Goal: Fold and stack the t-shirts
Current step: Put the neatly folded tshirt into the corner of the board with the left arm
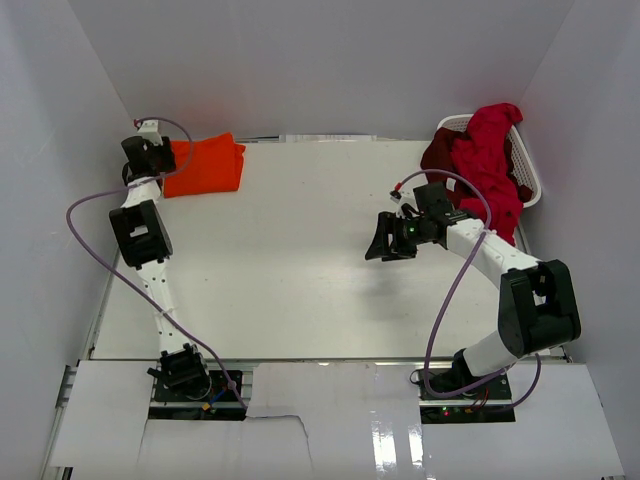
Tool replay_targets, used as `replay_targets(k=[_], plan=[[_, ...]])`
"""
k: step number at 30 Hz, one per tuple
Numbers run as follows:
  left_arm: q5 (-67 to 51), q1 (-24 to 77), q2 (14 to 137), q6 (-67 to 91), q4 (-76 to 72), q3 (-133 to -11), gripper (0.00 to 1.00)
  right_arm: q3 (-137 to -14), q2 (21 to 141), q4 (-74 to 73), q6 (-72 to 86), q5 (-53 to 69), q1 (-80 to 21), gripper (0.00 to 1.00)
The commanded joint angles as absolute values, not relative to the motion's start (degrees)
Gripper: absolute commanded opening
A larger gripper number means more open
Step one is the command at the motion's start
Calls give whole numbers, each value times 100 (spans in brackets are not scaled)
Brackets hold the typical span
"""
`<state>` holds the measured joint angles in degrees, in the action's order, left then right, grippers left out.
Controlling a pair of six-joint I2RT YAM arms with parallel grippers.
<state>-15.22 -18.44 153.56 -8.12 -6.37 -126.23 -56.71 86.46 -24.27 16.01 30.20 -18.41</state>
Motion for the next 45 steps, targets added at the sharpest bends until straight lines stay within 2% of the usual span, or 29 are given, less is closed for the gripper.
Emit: replay_targets(k=[1,4,9,15,20,25,29,37,45], plan=[[-1310,-1872,14986,-616,-992,-12639,62,-5590,8517,-2400,1582,3094,-1872,66],[-1397,-1872,14775,-449,-1299,-12446,67,-5476,8473,-2329,1600,3111,-1881,66],[-1529,-1828,14564,-255,-1441,-12480,66,-5318,8385,-2233,1635,3146,-1881,66],[-1942,-1723,14160,-44,-1459,-12068,40,-5203,8393,-2136,1652,3234,-1890,66],[-2240,-1574,13861,420,-1468,-11594,0,-5273,8376,-2101,1670,3269,-1898,66],[-2574,-1529,13763,1123,-2020,-10873,0,-5291,8341,-2065,1696,3366,-1916,66],[-2848,-1477,13755,1774,-3336,-10056,0,-5309,8253,-2144,1635,3340,-1916,66],[-2505,-1020,13491,1028,-4007,-9089,0,-5273,8209,-2144,1591,3401,-1907,66],[-2409,-888,13544,739,-4148,-8833,0,-5238,8174,-2145,1564,3445,-1916,66]])
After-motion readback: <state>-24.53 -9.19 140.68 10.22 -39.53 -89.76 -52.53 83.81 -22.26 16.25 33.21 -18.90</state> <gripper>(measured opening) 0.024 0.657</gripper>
